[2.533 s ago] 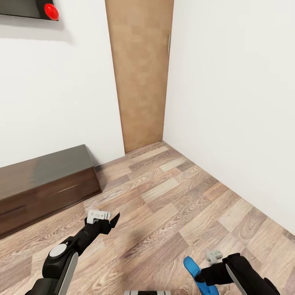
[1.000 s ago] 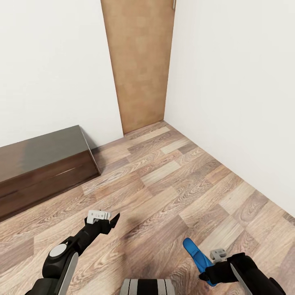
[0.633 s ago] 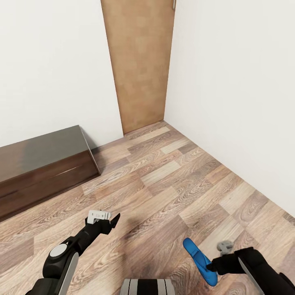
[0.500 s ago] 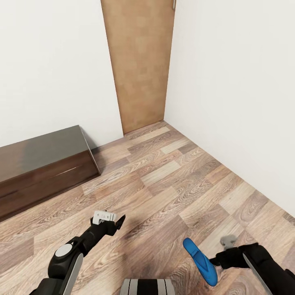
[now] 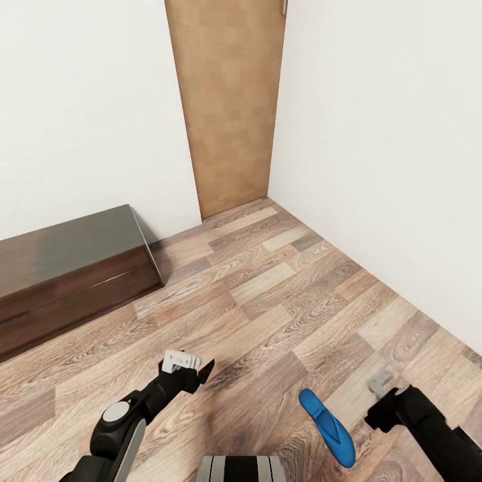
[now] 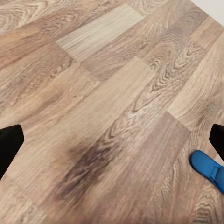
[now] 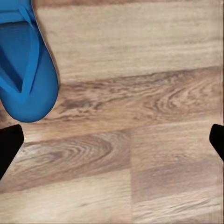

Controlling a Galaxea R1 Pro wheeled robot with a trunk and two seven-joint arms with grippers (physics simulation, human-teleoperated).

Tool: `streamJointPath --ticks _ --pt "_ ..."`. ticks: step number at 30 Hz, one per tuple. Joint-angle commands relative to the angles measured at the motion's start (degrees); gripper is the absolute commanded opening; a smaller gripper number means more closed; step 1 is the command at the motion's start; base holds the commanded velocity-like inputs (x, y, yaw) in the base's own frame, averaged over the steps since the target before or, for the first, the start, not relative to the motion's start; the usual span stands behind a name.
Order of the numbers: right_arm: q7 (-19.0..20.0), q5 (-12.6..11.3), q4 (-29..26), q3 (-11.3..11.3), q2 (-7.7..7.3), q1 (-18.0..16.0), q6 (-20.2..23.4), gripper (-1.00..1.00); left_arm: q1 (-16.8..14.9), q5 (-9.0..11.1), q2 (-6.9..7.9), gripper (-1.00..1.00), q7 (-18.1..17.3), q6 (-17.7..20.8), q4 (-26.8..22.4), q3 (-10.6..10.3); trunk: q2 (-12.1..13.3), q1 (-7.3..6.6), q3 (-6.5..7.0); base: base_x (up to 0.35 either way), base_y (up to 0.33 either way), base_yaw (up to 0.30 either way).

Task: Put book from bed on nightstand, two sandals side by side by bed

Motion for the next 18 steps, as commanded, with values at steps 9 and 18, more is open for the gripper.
streamJointPath --ticks 9,18 --pt "0.5 1.9 7.3 0.3 -0.02 -6.3 -1.5 1.00 0.0 0.1 -0.01 1.00 -0.1 0.4 -0.1 -0.8 0.0 -0.01 -0.04 0.000 0.000 0.000" --pt "0.4 1.8 8.1 0.7 2.17 -6.6 -2.1 1.00 0.0 0.1 0.02 1.00 -0.2 0.4 -0.1 -0.9 0.0 -0.01 -0.04 0.000 0.000 0.000"
